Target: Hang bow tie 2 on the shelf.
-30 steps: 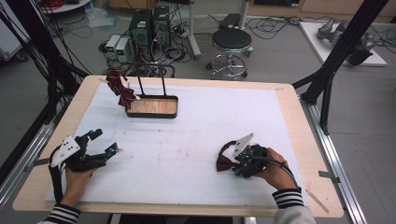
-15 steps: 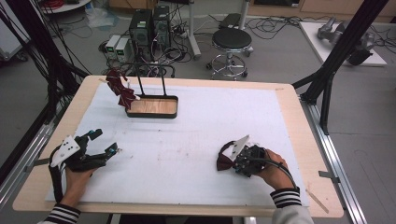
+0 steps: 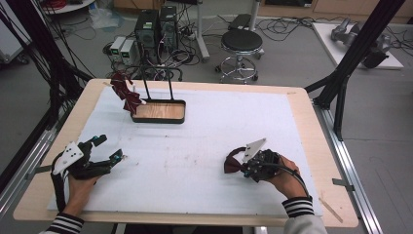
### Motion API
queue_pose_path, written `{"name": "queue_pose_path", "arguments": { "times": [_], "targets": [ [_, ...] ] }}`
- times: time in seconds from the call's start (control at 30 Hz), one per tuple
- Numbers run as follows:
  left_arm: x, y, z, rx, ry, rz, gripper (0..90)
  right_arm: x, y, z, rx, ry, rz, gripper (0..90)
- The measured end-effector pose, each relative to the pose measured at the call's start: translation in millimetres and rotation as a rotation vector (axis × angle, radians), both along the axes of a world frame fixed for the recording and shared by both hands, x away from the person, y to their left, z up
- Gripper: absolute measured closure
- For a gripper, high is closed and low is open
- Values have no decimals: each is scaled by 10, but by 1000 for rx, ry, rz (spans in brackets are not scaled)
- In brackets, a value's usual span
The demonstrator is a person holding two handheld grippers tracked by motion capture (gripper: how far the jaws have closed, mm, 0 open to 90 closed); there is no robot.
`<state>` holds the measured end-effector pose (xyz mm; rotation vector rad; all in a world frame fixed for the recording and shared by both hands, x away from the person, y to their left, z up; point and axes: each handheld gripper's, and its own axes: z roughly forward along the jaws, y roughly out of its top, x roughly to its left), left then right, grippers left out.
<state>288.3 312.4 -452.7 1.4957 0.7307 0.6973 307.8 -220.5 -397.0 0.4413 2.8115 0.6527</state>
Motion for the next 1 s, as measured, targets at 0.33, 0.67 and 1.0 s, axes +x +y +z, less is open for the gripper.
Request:
{"name": "queue_pose_path", "arguments": {
  "times": [0.33,0.67,1.0],
  "targets": [
    [1,2,-1,-1,-1,0,165,7,-23,110,130,-69,-31,762],
    [-1,4,0,-1,2,0,165,24,-27,236,283,-126,-74,762],
    [0,5,0,-1,2,1,165,59,-23,352,488,-156,-118,762]
  ]
}}
